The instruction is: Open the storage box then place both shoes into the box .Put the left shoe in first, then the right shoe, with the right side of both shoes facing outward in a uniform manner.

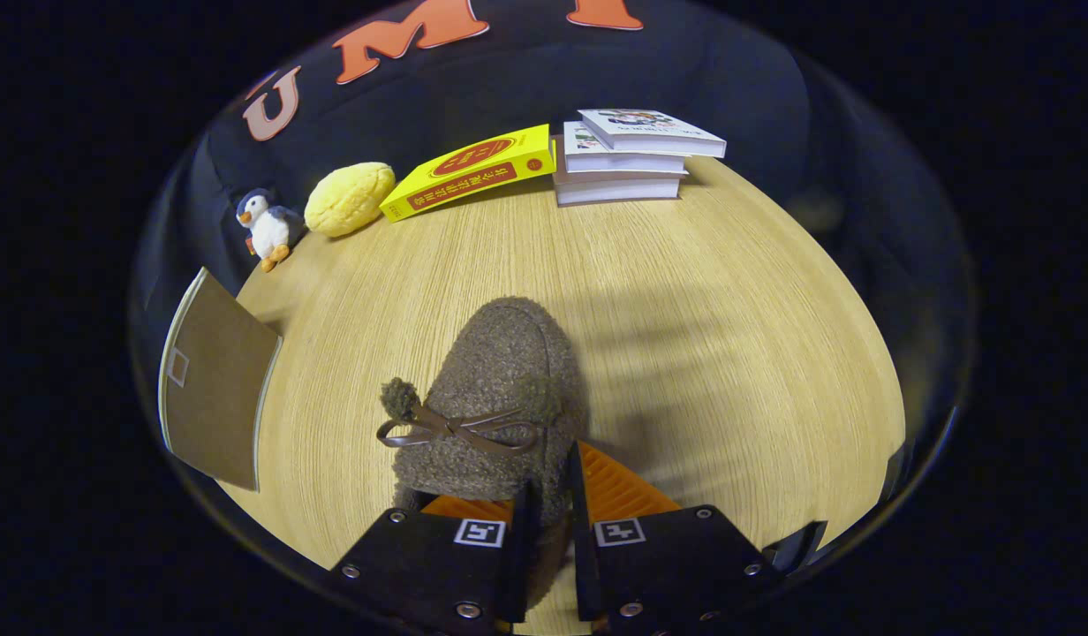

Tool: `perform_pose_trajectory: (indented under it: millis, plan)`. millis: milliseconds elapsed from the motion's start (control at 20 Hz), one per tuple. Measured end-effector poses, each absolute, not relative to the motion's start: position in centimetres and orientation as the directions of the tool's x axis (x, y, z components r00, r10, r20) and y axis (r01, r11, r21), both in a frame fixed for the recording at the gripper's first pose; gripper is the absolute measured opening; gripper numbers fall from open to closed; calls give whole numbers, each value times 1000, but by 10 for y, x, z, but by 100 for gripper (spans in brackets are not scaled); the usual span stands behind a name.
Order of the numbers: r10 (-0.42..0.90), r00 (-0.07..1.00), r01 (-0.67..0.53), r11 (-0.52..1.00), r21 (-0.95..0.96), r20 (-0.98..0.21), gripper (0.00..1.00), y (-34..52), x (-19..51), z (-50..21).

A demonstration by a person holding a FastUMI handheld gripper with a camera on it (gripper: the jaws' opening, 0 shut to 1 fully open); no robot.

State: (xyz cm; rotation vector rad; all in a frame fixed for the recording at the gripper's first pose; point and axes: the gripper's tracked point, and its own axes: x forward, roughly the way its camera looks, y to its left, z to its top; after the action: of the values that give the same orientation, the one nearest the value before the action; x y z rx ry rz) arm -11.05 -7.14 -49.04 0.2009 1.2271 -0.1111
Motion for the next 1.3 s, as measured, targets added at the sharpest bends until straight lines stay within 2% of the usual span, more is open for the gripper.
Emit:
perform_pose_trajectory:
  millis: [150, 250, 700, 1300]
  plan:
    - [37, 330, 246, 961, 124, -943, 9, -72, -109, -480]
    - [42, 348, 286, 947, 148, -937, 6, -68, -104, -464]
    - [53, 454, 243, 953, 181, -889, 6, 12, -67, -375]
    - [195, 508, 91, 957, 277, -839, 6, 198, -31, -306]
